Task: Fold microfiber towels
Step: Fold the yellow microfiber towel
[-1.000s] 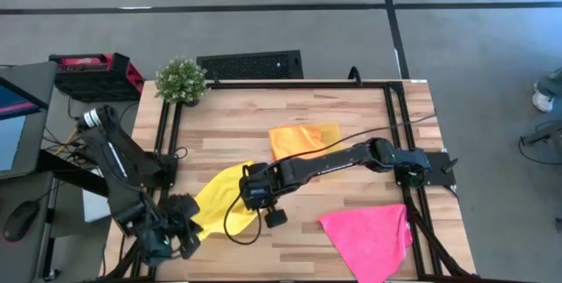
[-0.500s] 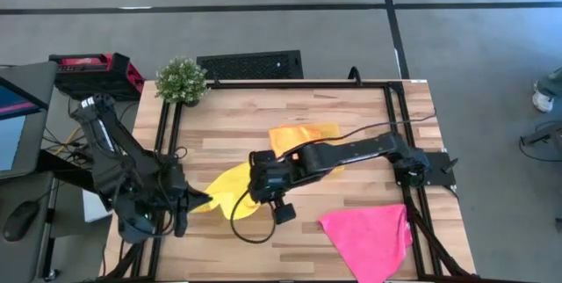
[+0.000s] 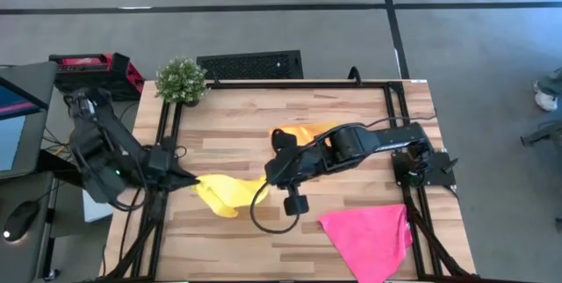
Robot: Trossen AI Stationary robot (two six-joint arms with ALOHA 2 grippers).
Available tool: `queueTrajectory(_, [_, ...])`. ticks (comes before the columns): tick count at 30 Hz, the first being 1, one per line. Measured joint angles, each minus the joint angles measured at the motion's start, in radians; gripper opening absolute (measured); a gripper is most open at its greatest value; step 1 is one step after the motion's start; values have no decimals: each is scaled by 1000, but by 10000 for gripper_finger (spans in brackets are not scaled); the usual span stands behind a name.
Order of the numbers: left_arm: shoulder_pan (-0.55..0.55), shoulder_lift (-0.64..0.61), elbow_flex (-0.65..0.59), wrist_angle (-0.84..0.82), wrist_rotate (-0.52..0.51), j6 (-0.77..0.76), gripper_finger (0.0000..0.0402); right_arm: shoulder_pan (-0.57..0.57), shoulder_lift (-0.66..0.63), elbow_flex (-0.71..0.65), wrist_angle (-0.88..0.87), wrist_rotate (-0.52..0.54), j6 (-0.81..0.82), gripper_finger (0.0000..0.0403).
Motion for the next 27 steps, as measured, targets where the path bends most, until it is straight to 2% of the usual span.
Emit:
queueTrajectory(6, [-2, 2, 111, -311, 163, -119, 0, 0, -4, 0, -88, 0, 162, 1])
queueTrajectory(12, [-2, 6, 107, -482, 224, -224, 0, 1, -4, 0, -119, 0, 318, 2])
queueTrajectory(20, [-2, 63, 106, -648, 172, -388, 0, -32, 14, -2, -87, 72, 320, 2])
queueTrajectory(27, [0, 115, 105, -654, 62, -428, 0, -105, 66, -1, 14, 74, 257, 2])
